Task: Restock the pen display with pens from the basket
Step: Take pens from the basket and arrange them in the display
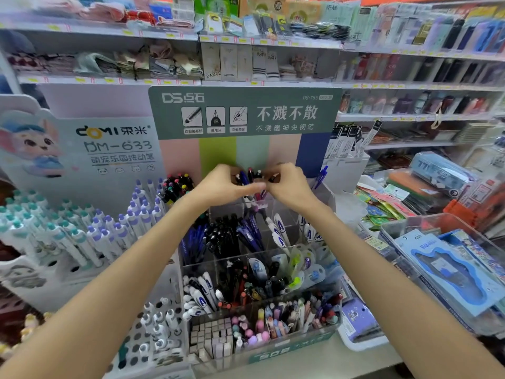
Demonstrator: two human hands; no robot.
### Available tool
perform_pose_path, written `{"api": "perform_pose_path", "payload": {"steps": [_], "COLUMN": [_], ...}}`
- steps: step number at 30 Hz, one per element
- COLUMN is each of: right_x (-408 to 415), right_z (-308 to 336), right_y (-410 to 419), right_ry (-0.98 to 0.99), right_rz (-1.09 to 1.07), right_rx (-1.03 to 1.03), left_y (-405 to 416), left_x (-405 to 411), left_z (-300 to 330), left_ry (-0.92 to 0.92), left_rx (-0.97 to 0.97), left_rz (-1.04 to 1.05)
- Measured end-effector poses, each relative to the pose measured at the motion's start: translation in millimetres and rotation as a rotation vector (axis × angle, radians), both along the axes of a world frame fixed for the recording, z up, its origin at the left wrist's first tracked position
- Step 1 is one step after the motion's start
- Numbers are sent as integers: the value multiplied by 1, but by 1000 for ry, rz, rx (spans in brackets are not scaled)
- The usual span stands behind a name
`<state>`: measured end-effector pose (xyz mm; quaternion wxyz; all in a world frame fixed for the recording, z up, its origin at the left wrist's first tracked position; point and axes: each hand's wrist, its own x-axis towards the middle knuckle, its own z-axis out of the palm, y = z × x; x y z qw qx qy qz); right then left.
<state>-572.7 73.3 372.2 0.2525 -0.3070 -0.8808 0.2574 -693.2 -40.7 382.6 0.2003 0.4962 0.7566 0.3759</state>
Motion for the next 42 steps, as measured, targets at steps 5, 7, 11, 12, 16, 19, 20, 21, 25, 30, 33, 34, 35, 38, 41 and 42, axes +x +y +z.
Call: {"api": "perform_pose_path", "payload": {"steps": [5,7,11,12,16,19,20,21,25,30,33,34,35,38,41,42], "right_x": [4,6,3,1,-4,-6,-7,-8,-4,6,18,23,29,49,77,89], "right_z": [2,1,0,1,3,0,-1,-1,2,2,6,7,8,8,8,8], "right_y": [3,6,2,-1,-7,-4,-2,-1,3,3,0,-1,-2,-7,-14,-17], "right_ry": [85,15,83,97,102,20,9,15,-14,23,17,16,23,54,72,85], "right_rz": [-117,-95,10,43,-9,-121,-136,-142,-94,-9,-5,-17,-28,-56,-84,-102], "right_rx": [-142,-262,-373,-394,-332,-124,-110,-127,-256,-385,-367,-359,-357,-355,-388,-415], "left_y": [0,1,12,14,14,10,9,9,5,-4,-12,-15,-17,-21,-19,-18], "left_x": [4,7,-1,-3,-3,1,2,2,5,15,24,27,30,42,55,60], "left_z": [-1,-1,-6,-8,-10,-8,-7,-6,-5,2,8,9,10,9,7,5], "left_ry": [521,580,343,268,185,325,328,295,179,328,438,474,501,539,486,443], "left_rx": [-163,-173,-154,-142,-75,-66,-57,-49,-55,-125,-167,-164,-154,-110,-75,-56], "left_rz": [229,277,275,278,338,422,435,437,446,421,431,432,430,404,299,242]}}
